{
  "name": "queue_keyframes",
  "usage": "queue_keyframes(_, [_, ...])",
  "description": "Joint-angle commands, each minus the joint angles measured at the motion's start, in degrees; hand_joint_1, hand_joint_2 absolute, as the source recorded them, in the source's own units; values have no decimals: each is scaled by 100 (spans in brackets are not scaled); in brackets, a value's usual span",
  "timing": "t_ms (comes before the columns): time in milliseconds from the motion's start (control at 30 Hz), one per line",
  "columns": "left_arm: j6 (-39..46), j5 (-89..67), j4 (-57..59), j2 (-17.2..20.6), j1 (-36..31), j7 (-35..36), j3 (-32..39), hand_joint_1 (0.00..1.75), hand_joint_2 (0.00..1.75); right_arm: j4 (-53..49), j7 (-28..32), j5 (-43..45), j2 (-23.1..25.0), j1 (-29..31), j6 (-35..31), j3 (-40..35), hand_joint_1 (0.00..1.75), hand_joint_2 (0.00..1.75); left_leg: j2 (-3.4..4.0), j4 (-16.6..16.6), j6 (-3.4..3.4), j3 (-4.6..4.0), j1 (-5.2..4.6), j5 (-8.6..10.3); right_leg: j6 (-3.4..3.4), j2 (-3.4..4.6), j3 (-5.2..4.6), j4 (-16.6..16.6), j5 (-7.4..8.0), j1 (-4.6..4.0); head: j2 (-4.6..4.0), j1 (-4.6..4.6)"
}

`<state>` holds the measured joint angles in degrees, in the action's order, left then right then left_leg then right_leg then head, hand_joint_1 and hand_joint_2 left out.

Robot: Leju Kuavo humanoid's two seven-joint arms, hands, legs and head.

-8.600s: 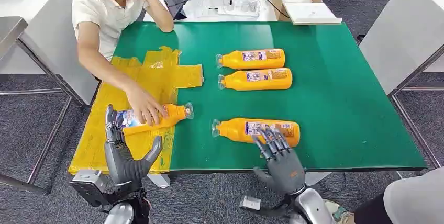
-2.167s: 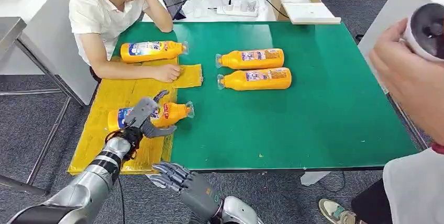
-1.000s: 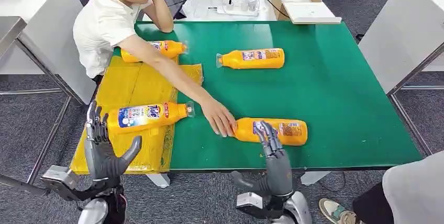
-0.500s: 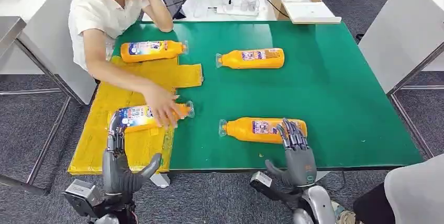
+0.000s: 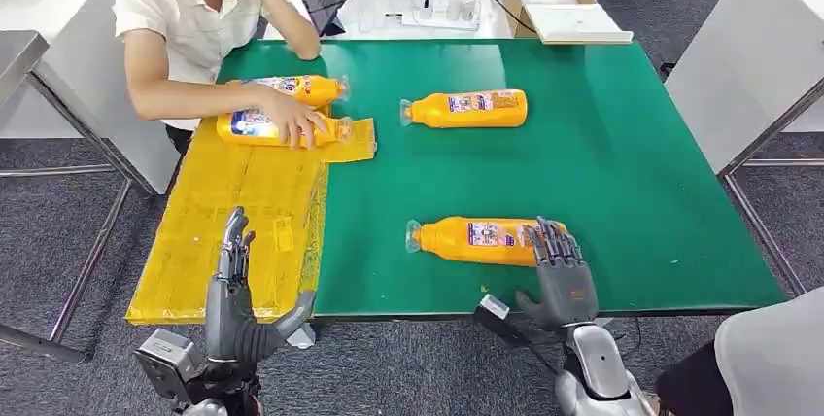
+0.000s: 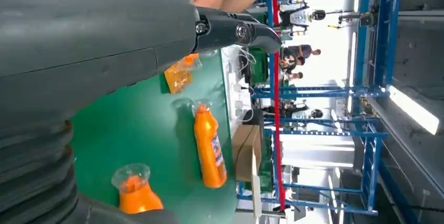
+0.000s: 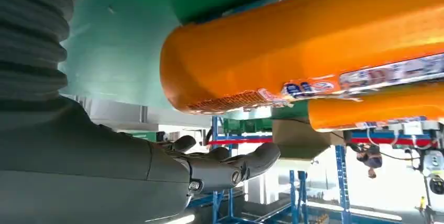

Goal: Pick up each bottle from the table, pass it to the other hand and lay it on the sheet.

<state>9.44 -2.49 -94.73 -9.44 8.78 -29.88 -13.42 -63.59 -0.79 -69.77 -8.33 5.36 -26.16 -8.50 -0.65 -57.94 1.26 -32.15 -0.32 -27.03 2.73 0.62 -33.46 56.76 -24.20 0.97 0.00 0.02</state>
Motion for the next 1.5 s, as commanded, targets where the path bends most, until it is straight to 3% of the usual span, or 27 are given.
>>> queue_keyframes(33, [-35,-3,197,119,-182,51,-203,0,175,955,-25,-80,30,613,-71,4,0,175,9,5,-8,12,6,0,-10,0,13,-9,3,-7,-2,0])
queue_keyframes(433, [-70,-28,235,164,-244,98,-267,0,175,1214,120,34,125,883,-87,-79,0,175,14,5,-10,12,7,0,-12,5,12,-9,5,-8,-2,0])
queue_keyframes(733, [-211,45,529,214,-503,194,-401,0,175,2838,268,681,247,1704,696,-144,0,175,14,7,-11,17,7,2,-13,4,17,-11,6,-9,0,0])
queue_keyframes(900, [-229,64,568,211,-544,208,-414,0,175,3049,304,717,233,1822,663,-167,0,175,9,7,-6,26,2,3,-6,-3,22,-7,3,-3,0,0])
queue_keyframes(1067, [-368,157,771,257,-801,245,-566,0,175,3842,307,786,217,2305,980,-180,0,175,8,6,-9,37,6,7,-11,-5,38,-10,9,-8,0,0])
queue_keyframes(1100, [-382,166,799,258,-822,251,-580,0,175,3879,314,787,213,2338,1028,-189,127,175,8,5,-5,42,3,6,-7,-5,40,-8,7,-5,-2,0])
queue_keyframes(1133, [-415,196,860,266,-879,263,-605,0,175,3987,372,826,219,2396,1096,-174,143,175,6,7,-8,43,6,11,-10,-10,42,-12,12,-7,0,0])
queue_keyframes(1267, [-439,242,921,276,-931,269,-626,0,175,4091,489,852,246,2402,1102,-180,140,175,0,8,-6,57,5,12,-6,-13,59,-14,13,-7,-2,0])
queue_keyframes(1500, [-496,376,1007,309,-1003,257,-675,0,175,4329,813,1144,363,2283,1365,-39,159,175,-5,12,0,78,8,13,0,-17,78,-19,13,-11,-2,0])
